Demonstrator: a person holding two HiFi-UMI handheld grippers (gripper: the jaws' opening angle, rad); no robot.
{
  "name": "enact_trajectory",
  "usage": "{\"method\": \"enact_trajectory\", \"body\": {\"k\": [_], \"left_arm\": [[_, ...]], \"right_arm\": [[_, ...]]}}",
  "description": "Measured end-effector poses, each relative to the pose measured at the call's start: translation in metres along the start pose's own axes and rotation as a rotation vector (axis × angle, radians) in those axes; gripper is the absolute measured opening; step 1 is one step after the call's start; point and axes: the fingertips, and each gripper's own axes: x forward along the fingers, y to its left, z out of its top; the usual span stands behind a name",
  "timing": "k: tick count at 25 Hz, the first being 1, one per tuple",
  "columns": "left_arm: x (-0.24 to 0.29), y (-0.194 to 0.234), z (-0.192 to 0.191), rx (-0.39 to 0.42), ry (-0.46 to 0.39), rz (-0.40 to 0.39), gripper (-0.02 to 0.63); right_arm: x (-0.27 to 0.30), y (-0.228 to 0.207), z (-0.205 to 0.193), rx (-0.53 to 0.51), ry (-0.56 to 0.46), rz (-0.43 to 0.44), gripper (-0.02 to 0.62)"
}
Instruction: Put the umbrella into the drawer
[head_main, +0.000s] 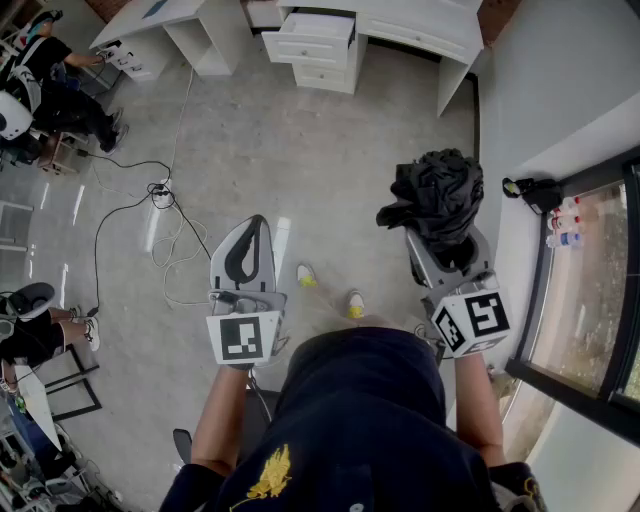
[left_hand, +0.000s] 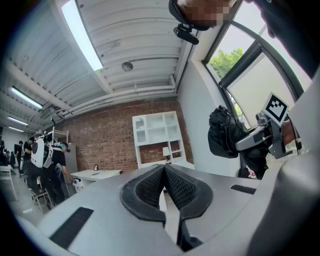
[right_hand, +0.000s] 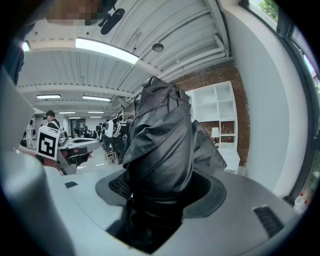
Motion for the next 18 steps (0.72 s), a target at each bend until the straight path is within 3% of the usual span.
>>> {"method": "enact_trajectory", "body": {"k": [7,12,18], "left_arm": [[-0.017,-0.025,0.009,-0.051,-0.010,-0.008,0.017],[-0.007,-0.028,0.008,0.012,0.016,-0.033,0.017],[0.003,-0.038,0.014,0.028,0.031,-0.030,0.017]], "right_arm": [[-0.046,-0.009,0.000,0.007,-0.024,-0.044,0.264],[-0.053,-0.019,0.005,0.057,-0.066,-0.052,0.265],[-0.061,-0.041,0.000,0.072,-0.066,-0.073,0.265]]}}
